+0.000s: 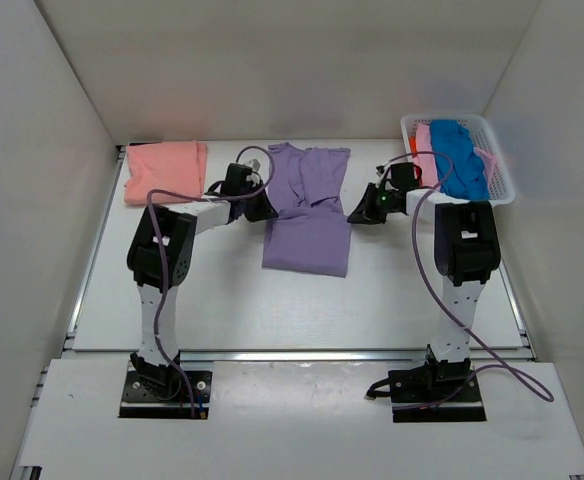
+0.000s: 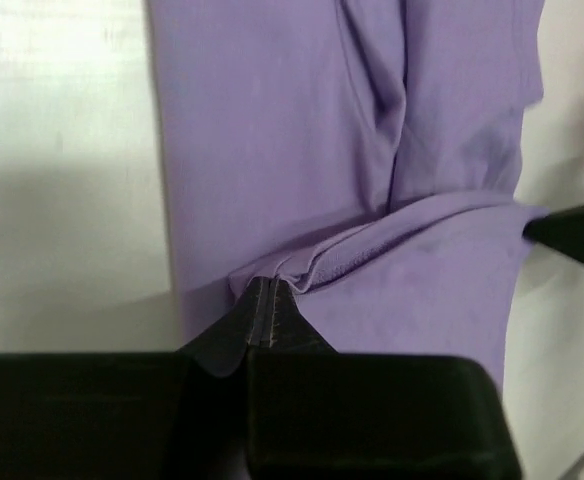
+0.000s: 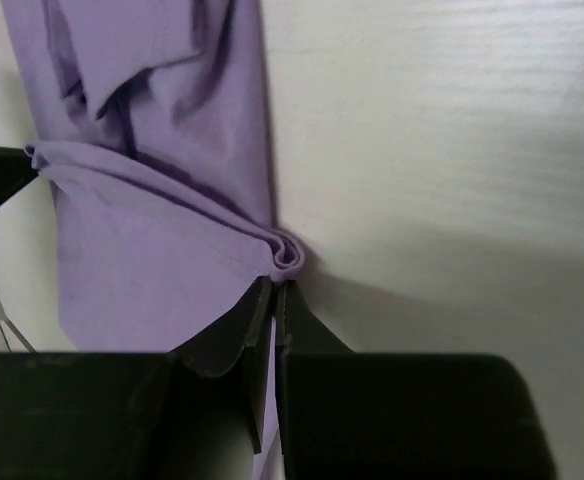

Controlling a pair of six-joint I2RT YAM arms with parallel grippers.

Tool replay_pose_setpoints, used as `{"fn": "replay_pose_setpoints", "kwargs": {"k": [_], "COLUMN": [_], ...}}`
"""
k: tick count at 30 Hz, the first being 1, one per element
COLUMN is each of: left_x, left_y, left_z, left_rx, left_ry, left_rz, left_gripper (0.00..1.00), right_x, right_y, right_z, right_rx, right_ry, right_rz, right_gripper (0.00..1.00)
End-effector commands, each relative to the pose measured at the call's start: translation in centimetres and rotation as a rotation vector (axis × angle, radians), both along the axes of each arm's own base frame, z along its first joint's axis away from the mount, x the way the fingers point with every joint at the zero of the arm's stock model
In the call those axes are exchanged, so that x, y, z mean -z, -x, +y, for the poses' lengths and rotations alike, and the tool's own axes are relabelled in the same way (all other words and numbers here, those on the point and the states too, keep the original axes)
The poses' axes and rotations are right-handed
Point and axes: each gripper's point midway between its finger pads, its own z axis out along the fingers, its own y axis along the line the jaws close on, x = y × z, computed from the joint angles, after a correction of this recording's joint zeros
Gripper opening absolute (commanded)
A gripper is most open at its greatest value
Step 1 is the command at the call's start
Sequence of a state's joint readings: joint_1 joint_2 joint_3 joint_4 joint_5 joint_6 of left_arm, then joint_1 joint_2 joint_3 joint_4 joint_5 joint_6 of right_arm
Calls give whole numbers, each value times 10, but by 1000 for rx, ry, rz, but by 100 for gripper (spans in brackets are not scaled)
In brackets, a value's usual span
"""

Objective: Fold and stack the t-shirts
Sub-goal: Fold the folded rectangular tshirt in 1/3 of the way

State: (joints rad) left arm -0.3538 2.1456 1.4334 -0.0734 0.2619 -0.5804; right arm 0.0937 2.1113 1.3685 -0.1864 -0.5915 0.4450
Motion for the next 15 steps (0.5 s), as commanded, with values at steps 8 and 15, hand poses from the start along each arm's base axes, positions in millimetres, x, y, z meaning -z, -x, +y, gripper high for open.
{"fn": "replay_pose_setpoints", "kwargs": {"k": [8,15], "left_x": [-96,-140], "left_y": [55,81], "left_z": [17,41], "left_rx": [-2,-51], "left_ry": [75,80], "left_rz": [-158,-234], "left_gripper": [0,0], "right_x": [-80,-104], "right_y": [31,51], "right_z": [21,33], "right_rx": [-80,-128], "right_ry": [37,36], "right_rz": [-172,-220], "right_gripper": [0,0]}}
